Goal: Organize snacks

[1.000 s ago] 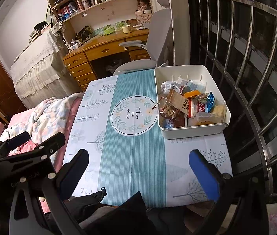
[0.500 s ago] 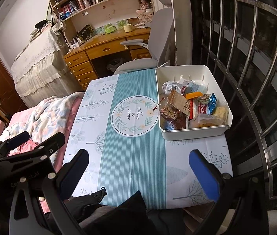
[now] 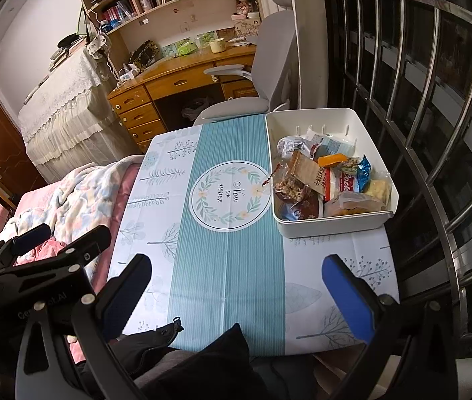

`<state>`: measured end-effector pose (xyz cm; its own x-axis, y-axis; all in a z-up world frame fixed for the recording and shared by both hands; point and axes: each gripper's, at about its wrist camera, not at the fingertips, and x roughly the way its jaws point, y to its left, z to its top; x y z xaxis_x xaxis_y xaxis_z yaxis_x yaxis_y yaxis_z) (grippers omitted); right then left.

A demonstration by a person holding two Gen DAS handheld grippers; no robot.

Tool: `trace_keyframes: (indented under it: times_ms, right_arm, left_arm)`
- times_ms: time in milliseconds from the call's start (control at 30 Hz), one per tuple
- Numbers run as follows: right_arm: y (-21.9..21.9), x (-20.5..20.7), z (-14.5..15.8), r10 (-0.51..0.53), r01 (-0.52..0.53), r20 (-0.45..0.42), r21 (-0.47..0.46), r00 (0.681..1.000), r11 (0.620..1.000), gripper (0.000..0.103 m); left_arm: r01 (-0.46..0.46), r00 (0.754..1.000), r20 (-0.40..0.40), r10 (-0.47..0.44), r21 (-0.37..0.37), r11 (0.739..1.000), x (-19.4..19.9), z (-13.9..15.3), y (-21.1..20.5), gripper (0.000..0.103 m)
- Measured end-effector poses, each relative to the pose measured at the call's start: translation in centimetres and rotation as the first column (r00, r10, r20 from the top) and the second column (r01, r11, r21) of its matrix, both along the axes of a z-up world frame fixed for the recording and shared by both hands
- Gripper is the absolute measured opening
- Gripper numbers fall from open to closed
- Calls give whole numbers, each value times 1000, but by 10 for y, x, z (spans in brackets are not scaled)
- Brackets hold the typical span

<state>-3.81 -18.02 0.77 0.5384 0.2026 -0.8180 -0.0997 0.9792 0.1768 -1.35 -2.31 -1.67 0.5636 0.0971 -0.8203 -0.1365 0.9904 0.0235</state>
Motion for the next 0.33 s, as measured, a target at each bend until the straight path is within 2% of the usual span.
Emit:
trace_keyframes:
  times_ms: [333]
  right_arm:
    - [0, -1, 1, 0, 0, -2, 1, 1000, 1000, 103]
  left_arm:
    - [2, 1000, -1, -2, -1, 1000, 1, 0, 1, 102]
